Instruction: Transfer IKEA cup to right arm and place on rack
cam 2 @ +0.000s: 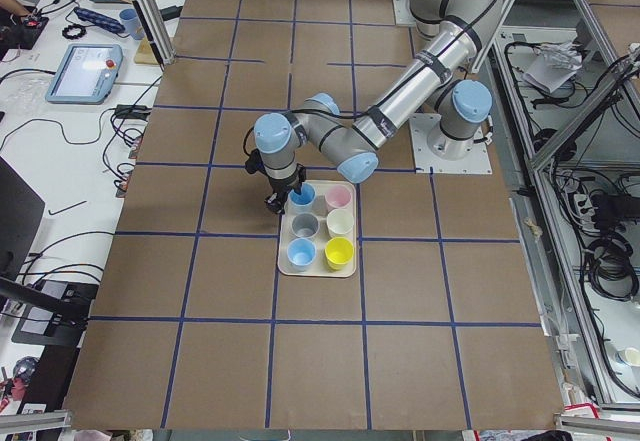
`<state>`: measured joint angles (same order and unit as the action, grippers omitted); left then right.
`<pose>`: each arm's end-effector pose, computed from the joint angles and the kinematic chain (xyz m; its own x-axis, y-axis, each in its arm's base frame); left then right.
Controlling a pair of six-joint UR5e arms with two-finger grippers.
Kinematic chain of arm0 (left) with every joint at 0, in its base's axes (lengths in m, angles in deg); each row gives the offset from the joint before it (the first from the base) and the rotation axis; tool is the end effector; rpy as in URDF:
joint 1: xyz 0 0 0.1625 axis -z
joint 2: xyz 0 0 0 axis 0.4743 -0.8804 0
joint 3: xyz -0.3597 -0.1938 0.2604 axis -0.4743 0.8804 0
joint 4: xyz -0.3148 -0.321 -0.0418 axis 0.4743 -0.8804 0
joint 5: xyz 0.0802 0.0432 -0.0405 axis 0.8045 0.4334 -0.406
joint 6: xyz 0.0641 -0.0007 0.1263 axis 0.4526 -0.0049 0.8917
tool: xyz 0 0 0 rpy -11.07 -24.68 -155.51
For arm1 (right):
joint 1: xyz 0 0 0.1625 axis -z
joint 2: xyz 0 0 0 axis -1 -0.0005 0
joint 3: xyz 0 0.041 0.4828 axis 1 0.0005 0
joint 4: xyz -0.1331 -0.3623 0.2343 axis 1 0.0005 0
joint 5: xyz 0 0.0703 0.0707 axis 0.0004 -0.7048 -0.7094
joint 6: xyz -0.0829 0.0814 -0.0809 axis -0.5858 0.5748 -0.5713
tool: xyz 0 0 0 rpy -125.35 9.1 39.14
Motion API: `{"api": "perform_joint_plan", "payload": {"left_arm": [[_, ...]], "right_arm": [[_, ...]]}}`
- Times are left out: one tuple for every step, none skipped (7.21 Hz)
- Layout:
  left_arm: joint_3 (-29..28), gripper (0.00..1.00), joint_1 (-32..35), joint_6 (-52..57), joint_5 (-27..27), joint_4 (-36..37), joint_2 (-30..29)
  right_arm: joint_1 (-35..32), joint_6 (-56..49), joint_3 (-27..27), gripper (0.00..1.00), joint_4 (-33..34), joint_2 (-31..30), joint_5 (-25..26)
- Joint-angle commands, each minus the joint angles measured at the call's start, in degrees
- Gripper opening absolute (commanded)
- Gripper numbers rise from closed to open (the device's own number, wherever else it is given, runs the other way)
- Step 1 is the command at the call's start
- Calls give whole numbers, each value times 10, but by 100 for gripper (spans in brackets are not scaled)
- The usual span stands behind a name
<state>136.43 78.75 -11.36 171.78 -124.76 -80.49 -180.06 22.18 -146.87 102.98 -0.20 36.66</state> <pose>0.3152 -0.5737 0.2336 -0.8116 0.5794 0.0752 0.5842 0.8055 0.0995 0.1320 -0.5739 0.5098 -0.9985 0.0530 0.0129 0.0526 0.9983 -0.0270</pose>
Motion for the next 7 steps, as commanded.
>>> {"api": "perform_joint_plan", "payload": {"left_arm": [[0,75,0,0,1,-3,-16],[-4,57,0,0,1,-14,-19],[-10,25,-1,-1,3,-20,-21],[-9,2,-1,-1,4,-23,-22],[-12,0,-3,-10,-1,-50,-19],[-14,0,0,-18,-5,-59,-10],[-24,0,5,-47,-8,-67,-4]], "right_arm": [[0,1,1,100,0,-1,0],[0,1,1,100,0,0,1],[0,1,1,100,0,1,0],[0,-1,0,100,0,1,1],[0,0,0,100,0,1,1],[0,-2,0,100,0,1,0],[0,-2,0,100,0,1,1]]}}
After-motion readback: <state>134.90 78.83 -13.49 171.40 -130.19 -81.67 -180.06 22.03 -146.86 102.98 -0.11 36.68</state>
